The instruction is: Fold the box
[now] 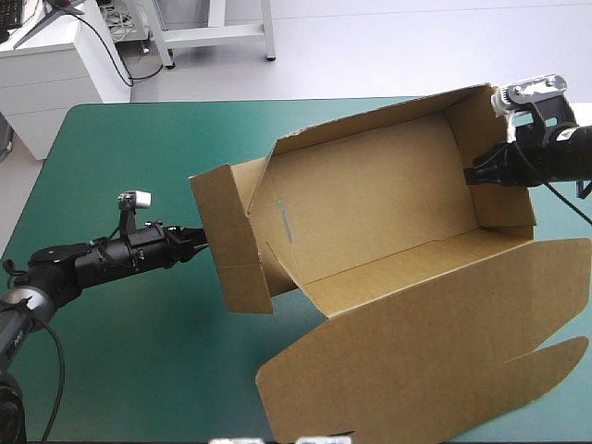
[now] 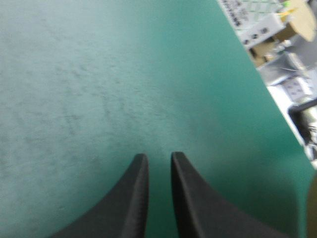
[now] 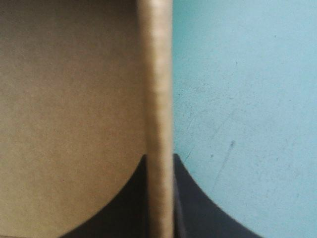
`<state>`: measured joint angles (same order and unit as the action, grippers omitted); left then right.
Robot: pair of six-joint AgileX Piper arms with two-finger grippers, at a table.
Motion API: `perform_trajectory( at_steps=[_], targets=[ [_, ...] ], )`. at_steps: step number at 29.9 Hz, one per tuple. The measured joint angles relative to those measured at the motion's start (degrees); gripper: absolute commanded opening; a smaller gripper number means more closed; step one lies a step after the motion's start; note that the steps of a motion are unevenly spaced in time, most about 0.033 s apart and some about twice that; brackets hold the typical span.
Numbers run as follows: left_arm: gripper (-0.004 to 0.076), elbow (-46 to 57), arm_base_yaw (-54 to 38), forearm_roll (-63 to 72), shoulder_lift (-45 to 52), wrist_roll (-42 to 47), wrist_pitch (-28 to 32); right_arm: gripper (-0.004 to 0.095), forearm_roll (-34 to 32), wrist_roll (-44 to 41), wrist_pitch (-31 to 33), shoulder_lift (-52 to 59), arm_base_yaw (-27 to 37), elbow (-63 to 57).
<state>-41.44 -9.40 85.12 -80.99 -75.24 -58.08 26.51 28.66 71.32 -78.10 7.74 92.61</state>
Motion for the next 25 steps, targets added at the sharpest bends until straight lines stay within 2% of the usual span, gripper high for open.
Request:
perform_trajectory(
  at_steps=[1, 3, 5, 14, 25],
  targets=[
    [0.041, 0.0, 0.0, 1.8, -0.9, -1.5, -3.5, -0.0019, 0.3, 0.0, 0.0, 0.0, 0.0, 0.0],
    [0.0517, 0.0, 0.0, 4.5, -1.6, -3.6, -6.7, -0.0019, 1.1, 0.0, 0.0, 0.0, 0.0, 0.0],
    [0.056, 0.0, 0.0, 6.6, -1.8, -4.6, -7.9, -0.0019, 1.5, 0.0, 0.0, 0.0, 0.0, 0.0],
    [0.0561, 0.0, 0.0, 8.8, -1.9, -5.3, -8.3, -0.0017, 1.5, -0.9, -0.2, 0.0, 0.0, 0.0],
    [0.0561, -0.2, 0.8, 10.2, -1.9, -5.4, -8.3, -0.0009, 1.5, -2.5, -3.3, -0.3, 0.0, -0.1]
  ],
)
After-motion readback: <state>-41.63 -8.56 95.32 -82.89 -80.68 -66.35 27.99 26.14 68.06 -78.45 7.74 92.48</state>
